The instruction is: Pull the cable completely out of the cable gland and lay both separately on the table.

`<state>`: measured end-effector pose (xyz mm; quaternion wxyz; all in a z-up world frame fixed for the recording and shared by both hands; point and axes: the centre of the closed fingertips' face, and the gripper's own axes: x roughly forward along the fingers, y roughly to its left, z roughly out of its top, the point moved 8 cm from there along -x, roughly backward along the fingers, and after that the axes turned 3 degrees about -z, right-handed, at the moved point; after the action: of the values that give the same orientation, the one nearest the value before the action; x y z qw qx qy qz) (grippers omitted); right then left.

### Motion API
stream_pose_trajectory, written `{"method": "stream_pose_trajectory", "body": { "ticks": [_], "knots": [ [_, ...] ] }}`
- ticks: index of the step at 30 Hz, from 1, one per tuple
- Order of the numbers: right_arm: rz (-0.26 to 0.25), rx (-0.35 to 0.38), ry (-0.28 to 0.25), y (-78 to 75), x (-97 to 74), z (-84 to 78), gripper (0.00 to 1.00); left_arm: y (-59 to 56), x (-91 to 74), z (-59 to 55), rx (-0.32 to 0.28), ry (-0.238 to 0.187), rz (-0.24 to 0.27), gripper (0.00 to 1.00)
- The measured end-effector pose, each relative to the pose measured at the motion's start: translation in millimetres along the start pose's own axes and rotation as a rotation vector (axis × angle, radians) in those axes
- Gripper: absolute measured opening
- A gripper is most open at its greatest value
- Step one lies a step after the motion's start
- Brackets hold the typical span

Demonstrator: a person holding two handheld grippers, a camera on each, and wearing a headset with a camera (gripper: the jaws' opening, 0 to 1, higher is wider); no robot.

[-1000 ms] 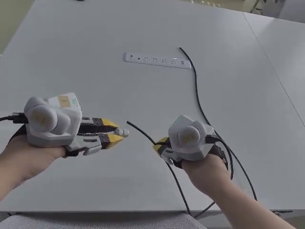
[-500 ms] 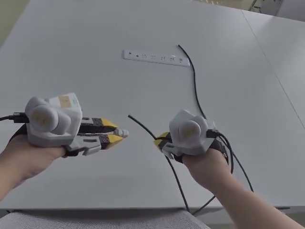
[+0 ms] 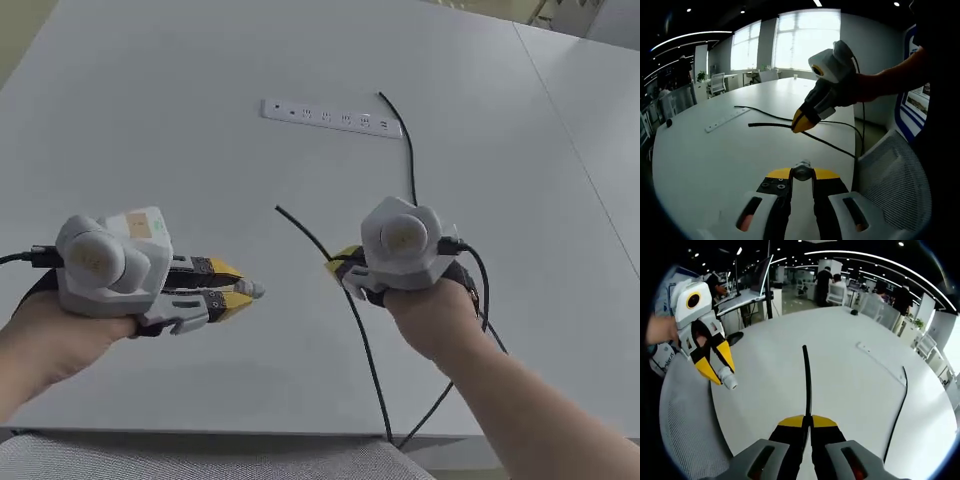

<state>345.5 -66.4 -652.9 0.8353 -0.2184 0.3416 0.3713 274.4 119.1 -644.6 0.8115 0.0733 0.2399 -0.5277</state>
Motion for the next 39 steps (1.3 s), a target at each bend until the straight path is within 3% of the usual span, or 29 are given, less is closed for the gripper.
{"method": "stream_pose_trajectory", "body": {
  "ticks": [18, 26, 39],
  "knots": [
    [-0.020, -0.045, -0.030, -18.9, 29.7, 54.2, 0.00, -2.8, 2.3, -24.6, -0.028, -0.009, -0.002, 0.16],
    [0.021, -0.100, -0.034, -5.0, 48.0, 79.0, 0.00, -2.2, 4.1, -38.4, -0.040, -0.011, -0.006, 0.16],
    [0.128, -0.212, -0.037, 23.5, 89.2, 113.1, 0.00, -3.1, 8.9, -74.1, -0.058, 0.056, -0.040, 0.16]
  ]
}}
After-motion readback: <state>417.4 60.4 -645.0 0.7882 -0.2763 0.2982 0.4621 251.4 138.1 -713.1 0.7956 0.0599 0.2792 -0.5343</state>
